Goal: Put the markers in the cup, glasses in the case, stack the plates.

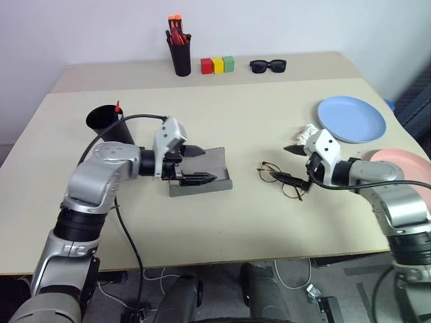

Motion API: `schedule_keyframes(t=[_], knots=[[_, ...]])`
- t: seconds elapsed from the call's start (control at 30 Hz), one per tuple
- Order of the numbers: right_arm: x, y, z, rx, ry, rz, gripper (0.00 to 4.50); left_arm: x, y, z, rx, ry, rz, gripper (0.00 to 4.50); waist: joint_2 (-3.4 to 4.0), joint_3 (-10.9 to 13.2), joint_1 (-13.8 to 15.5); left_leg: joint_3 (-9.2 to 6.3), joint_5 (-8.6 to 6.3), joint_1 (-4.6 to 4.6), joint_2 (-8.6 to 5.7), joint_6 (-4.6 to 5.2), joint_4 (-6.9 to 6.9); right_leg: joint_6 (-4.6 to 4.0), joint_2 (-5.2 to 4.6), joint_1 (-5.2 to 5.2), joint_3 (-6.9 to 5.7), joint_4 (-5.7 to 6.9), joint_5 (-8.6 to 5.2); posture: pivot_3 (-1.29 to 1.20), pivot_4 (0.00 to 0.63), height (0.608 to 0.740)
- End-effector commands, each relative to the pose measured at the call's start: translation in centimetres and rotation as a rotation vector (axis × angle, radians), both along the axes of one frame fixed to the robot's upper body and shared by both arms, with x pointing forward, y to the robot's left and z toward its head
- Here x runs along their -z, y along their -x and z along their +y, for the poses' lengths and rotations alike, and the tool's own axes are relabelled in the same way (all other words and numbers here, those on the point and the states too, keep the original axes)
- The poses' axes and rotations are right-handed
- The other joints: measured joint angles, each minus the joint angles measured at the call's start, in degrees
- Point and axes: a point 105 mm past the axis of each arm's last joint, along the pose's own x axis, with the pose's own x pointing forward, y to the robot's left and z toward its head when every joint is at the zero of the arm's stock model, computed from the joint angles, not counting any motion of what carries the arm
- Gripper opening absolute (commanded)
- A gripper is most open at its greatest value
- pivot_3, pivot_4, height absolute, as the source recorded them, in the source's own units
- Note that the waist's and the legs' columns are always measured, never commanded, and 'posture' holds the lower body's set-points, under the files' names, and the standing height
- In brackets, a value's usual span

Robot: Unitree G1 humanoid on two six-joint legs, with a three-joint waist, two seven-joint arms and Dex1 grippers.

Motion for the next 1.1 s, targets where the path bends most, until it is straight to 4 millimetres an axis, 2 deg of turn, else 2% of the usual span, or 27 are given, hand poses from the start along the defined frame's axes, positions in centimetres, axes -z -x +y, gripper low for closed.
schedule_keyframes(t=[0.03, 0.17, 0.2, 0.23, 0.33, 0.63, 0.67, 0.73, 0.77, 0.8, 0.97, 1.1], knots=[[-0.4, 0.2, 0.0, 0.017, 0.037, 0.015, 4.5, -2.4, 1.3, 1.3, 0.025, 0.093, -0.1, 4.45, -0.02, 0.0, 0.2, 0.0, 0.0, -0.03, 0.0, 0.0, 0.03, 0.0, 0.0, 0.0, 0.0, -0.01, 0.0, 0.0, 0.15, 0.74], [-0.1, -0.2, -0.2, 0.045, 0.045, 0.039, 4.5, -2.4, 2.3, 3.4, 0.004, 0.132, -0.105, 4.45, -0.01, 0.0, 0.1, 0.02, 0.0, -0.04, 0.01, 0.0, 0.06, 0.01, -0.01, 0.02, 0.0, -0.03, 0.0, 0.0, 0.15, 0.74], [0.0, -0.2, 0.0, 0.035, 0.04, 0.044, 3.96, -2.2, 2.4, 3.9, -0.011, 0.122, -0.116, 4.5, -0.01, 0.0, 0.2, 0.04, 0.0, -0.03, 0.01, 0.0, 0.06, 0.01, -0.02, 0.02, 0.01, -0.03, 0.0, 0.0, 0.15, 0.74], [0.0, -0.2, 0.1, 0.037, 0.023, 0.054, 3.68, -1.8, 2.6, 4.2, -0.022, 0.112, -0.112, 4.5, -0.01, 0.0, 0.2, 0.04, 0.0, -0.03, 0.01, 0.0, 0.06, 0.01, -0.02, 0.02, 0.01, -0.04, 0.0, 0.0, 0.15, 0.74], [0.3, -0.1, 0.3, 0.034, 0.013, 0.072, 2.25, -1.1, 3.4, 4.3, -0.032, 0.104, -0.087, 4.5, -0.02, 0.0, 0.2, 0.04, 0.0, -0.04, 0.01, 0.0, 0.06, 0.01, -0.03, 0.03, 0.01, -0.05, 0.0, 0.0, 0.15, 0.74], [0.7, -0.6, 0.4, 0.041, 0.027, 0.096, 2.25, -1.0, 4.0, 3.8, -0.059, 0.121, -0.075, 4.5, -0.03, 0.0, 0.2, 0.03, 0.0, -0.03, 0.0, 0.0, 0.07, 0.01, -0.04, 0.05, 0.0, -0.06, 0.0, 0.0, 0.15, 0.74], [0.8, -0.6, 0.3, 0.042, 0.031, 0.098, 1.69, -0.9, 4.0, 3.8, -0.061, 0.119, -0.078, 4.5, -0.03, 0.0, 0.2, 0.04, 0.0, -0.02, 0.0, 0.0, 0.07, 0.01, -0.04, 0.05, 0.0, -0.06, 0.0, 0.0, 0.15, 0.74], [0.8, -0.7, 0.3, 0.038, 0.033, 0.099, 0.92, -0.7, 4.2, 3.9, -0.06, 0.12, -0.07, 4.5, -0.03, 0.0, 0.2, 0.04, 0.0, -0.02, 0.0, 0.0, 0.06, 0.0, -0.03, 0.05, 0.0, -0.06, 0.0, 0.0, 0.15, 0.74], [0.7, -0.6, 0.5, 0.026, 0.028, 0.097, 0.32, -0.5, 4.3, 4.1, -0.062, 0.117, -0.069, 4.5, -0.03, 0.0, 0.2, 0.04, 0.0, -0.02, 0.0, 0.0, 0.05, 0.0, -0.03, 0.05, 0.0, -0.06, 0.0, 0.0, 0.15, 0.74], [0.6, -0.5, 0.7, 0.014, 0.024, 0.098, 0.05, -0.3, 4.3, 4.2, -0.064, 0.115, -0.069, 4.5, -0.03, 0.0, 0.2, 0.05, 0.0, -0.02, 0.01, 0.01, 0.04, 0.0, -0.03, 0.04, 0.0, -0.07, 0.0, 0.0, 0.15, 0.74], [0.3, -0.6, 1.2, -0.007, 0.023, 0.082, 0.05, 0.1, 4.4, 5.1, -0.087, 0.113, -0.058, 4.5, -0.04, 0.0, 0.2, 0.05, 0.0, -0.02, 0.01, 0.01, 0.05, 0.0, -0.03, 0.05, 0.0, -0.07, 0.0, 0.0, 0.15, 0.74], [-2.3, -1.1, 3.6, -0.065, -0.069, -0.002, 0.05, -0.2, 4.5, 6.4, -0.144, 0.125, -0.053, 4.5, -0.02, 0.0, 0.0, 0.06, 0.0, -0.02, 0.02, 0.01, 0.04, 0.0, -0.02, 0.04, 0.0, -0.07, 0.0, 0.0, 0.15, 0.74]])
